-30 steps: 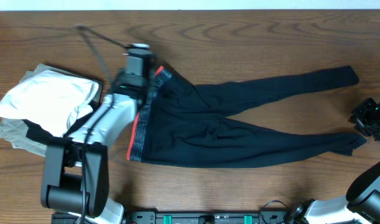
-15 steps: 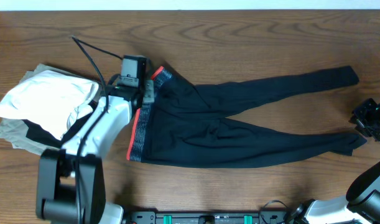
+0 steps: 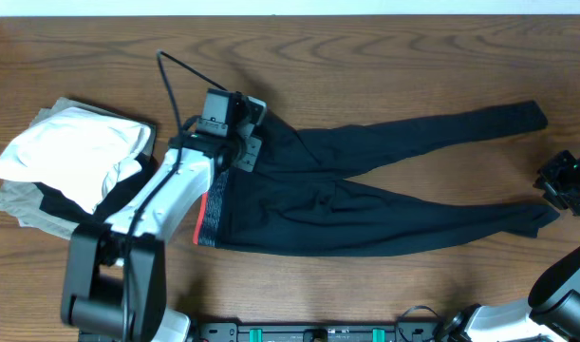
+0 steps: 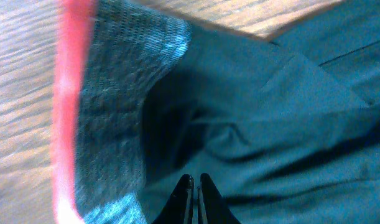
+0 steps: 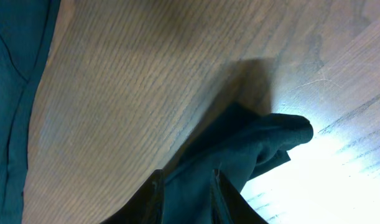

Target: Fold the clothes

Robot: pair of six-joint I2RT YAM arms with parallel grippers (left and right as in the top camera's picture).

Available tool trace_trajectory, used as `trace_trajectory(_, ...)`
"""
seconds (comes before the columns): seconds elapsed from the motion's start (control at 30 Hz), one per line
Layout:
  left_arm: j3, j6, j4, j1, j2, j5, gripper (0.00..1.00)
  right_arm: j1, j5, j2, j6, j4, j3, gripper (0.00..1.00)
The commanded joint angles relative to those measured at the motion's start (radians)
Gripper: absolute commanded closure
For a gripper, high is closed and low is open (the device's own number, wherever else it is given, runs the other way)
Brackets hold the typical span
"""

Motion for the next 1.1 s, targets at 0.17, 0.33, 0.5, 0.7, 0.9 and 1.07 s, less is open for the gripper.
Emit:
trace_trajectory(0.17,0.030,0.011,0.237,-0.029,0.143,0.034,0.95,0.008,0.009,0.005,-0.013,-0.002,0.021,0.77)
trace_trajectory(0.33,0.100,-0.249,0.418,0.071,0.249,-0.140,0.94,0.008,0.009,0.005,-0.013,-0.011,0.021,0.77)
trace_trajectory(0.5,0.163,-0.510,0.379,0.223,0.268,-0.133,0.94,0.008,0.009,0.005,-0.013,-0.013,0.021,0.77)
trace_trajectory(0.7,0.172,-0.502,0.291,0.289,0.247,0.034,0.94,0.008,0.009,0.005,-0.013,-0.010,0.021,0.77)
trace_trajectory(0.9,0.172,-0.436,0.154,0.245,0.159,0.035,0.94,0.008,0.003,0.005,-0.024,-0.016,0.021,0.76)
trace_trajectory(1.07,0.172,-0.433,-0.002,0.187,0.018,0.035,0.94,0.006,0.026,0.005,-0.015,-0.047,0.021,0.76)
